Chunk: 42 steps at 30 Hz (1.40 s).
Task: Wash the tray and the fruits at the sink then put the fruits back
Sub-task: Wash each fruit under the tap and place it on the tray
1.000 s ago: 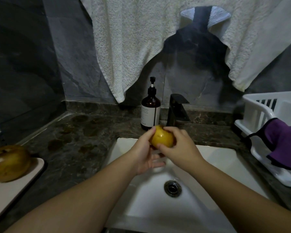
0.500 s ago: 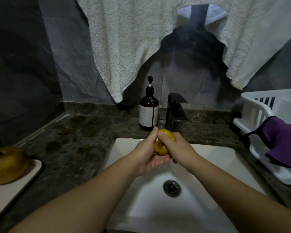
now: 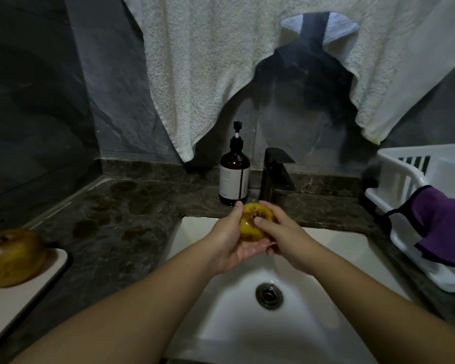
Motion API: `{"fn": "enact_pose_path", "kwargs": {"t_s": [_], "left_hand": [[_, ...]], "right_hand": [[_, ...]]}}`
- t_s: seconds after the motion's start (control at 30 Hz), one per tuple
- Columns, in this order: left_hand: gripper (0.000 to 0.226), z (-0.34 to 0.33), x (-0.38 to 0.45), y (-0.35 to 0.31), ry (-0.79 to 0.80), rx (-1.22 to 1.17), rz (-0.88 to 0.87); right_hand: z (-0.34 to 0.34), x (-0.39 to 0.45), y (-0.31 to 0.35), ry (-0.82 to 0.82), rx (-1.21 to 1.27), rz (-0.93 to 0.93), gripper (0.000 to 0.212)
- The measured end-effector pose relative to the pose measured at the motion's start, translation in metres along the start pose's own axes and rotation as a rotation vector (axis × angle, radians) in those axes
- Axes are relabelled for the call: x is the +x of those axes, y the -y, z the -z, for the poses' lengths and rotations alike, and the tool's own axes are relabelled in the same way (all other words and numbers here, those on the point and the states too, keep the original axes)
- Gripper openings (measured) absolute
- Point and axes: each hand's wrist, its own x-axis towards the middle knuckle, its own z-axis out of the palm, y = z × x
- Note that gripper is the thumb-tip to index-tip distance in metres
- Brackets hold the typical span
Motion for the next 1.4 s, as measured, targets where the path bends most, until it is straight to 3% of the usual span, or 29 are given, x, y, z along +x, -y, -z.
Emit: {"fn": "enact_pose_path", "kwargs": {"t_s": [0.17, 0.3, 0.43, 0.63, 0.77, 0.83, 0.93, 1.0, 1.1, 1.17, 1.23, 1.33, 1.4], "left_hand": [[0.055, -0.006, -0.001, 0.006, 0.008, 0.050, -0.039], [0.057, -0.005, -0.001, 0.002, -0.052, 0.028, -0.054], [0.053, -0.013, 0.000, 0.015, -0.087, 0.140, -0.083], [0.053, -0.014, 0.004, 0.010, -0.132, 0.066, -0.129], [0.047, -0.010, 0.006, 0.012, -0.130, 0.228, -0.128], [0.051, -0.006, 0.004, 0.011, -0.110, 0.295, -0.111], [0.057, -0.005, 0.010, 0.018, -0.098, 0.622, -0.188], [0.057, -0.007, 0.013, 0.022, -0.102, 0.858, -0.261], [0.058, -0.014, 0.009, 0.016, -0.148, 0.621, -0.137], [0.070, -0.014, 0.008, 0.010, -0.148, 0.492, -0.049], [0.067, -0.012, 0.012, 0.011, -0.191, 0.555, -0.153], [0.055, -0.006, 0.015, 0.015, -0.296, 0.857, -0.440], [0.053, -0.007, 0.011, 0.014, -0.206, 0.734, -0.341]], "right_hand": [[-0.008, 0.001, 0.006, -0.130, -0.080, -0.035, 0.044], [-0.002, 0.000, 0.002, -0.040, -0.037, 0.003, 0.042], [-0.010, 0.006, 0.003, -0.204, -0.090, -0.053, 0.039], [-0.011, 0.005, -0.002, -0.228, -0.194, 0.030, 0.071], [-0.009, 0.006, 0.000, -0.202, -0.011, -0.097, 0.045], [-0.004, 0.007, -0.001, -0.158, 0.098, -0.239, 0.043], [-0.004, 0.002, -0.002, -0.028, 0.194, -0.467, 0.067], [-0.006, 0.003, -0.006, -0.027, 0.188, -0.525, 0.075], [-0.011, 0.006, -0.005, -0.112, 0.186, -0.382, 0.056], [-0.012, 0.006, -0.002, -0.175, 0.015, -0.209, 0.050], [-0.014, 0.006, 0.000, -0.163, -0.084, -0.162, 0.054], [-0.017, 0.004, -0.002, -0.098, -0.066, -0.273, 0.063], [-0.016, 0.006, -0.005, -0.121, -0.057, -0.186, 0.051]]}}
